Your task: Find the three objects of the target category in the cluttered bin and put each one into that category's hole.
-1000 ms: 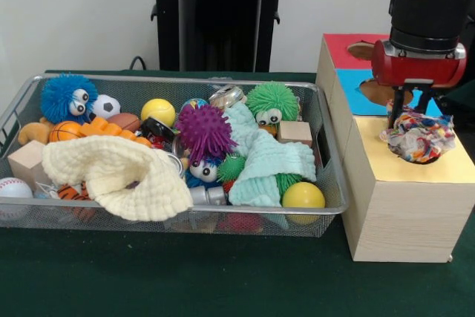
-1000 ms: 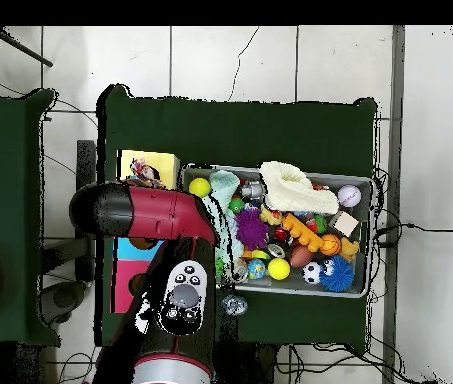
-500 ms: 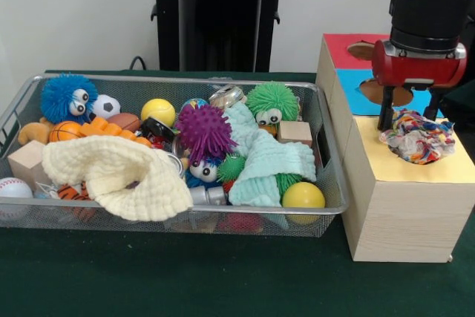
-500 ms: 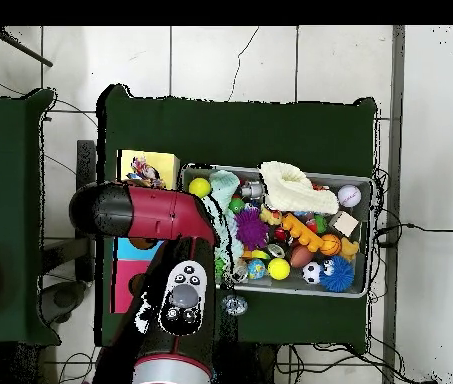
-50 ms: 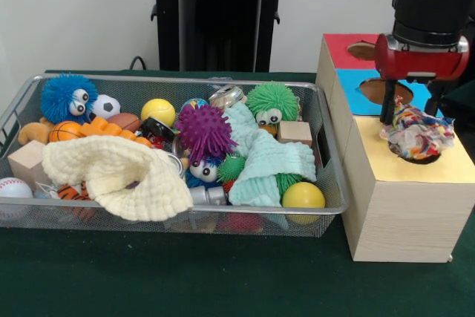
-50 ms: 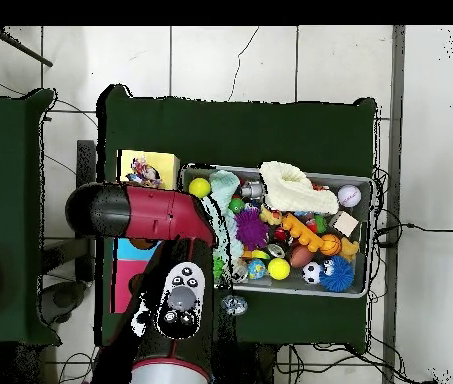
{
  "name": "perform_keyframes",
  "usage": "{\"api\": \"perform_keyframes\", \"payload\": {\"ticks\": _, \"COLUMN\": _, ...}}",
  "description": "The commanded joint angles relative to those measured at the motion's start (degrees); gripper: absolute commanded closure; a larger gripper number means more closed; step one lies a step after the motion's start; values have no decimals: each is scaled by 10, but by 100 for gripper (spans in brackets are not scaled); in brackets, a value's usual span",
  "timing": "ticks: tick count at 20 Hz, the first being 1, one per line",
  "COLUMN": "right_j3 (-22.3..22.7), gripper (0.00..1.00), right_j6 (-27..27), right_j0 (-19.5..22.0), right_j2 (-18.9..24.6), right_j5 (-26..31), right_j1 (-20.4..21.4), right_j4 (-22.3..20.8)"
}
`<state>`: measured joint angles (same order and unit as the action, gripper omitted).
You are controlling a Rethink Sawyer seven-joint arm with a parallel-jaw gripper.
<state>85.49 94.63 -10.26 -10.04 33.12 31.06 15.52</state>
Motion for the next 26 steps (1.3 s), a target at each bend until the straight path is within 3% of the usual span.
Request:
{"api": "perform_keyframes", "payload": {"ticks": 1, "right_j3": -6, "gripper": 0, "right_j6": 147, "right_j0": -4, "right_j2": -3, "right_j5": 143, "right_j1": 19, "right_j4": 8}}
{"api": "perform_keyframes", "payload": {"ticks": 9, "right_j3": -35, "gripper": 0, "right_j6": 148, "right_j0": -3, "right_j2": -11, "right_j5": 212, "right_j1": 40, "right_j4": 2}}
{"api": "perform_keyframes", "payload": {"ticks": 22, "right_j3": -67, "gripper": 0, "right_j6": 154, "right_j0": 0, "right_j2": -17, "right_j5": 252, "right_j1": 45, "right_j4": 1}}
{"api": "perform_keyframes", "payload": {"ticks": 23, "right_j3": -69, "gripper": 100, "right_j6": 150, "right_j0": -1, "right_j2": -18, "right_j5": 244, "right_j1": 44, "right_j4": -1}}
{"api": "perform_keyframes", "payload": {"ticks": 26, "right_j3": -50, "gripper": 100, "right_j6": 147, "right_j0": -5, "right_j2": -21, "right_j5": 183, "right_j1": 51, "right_j4": -1}}
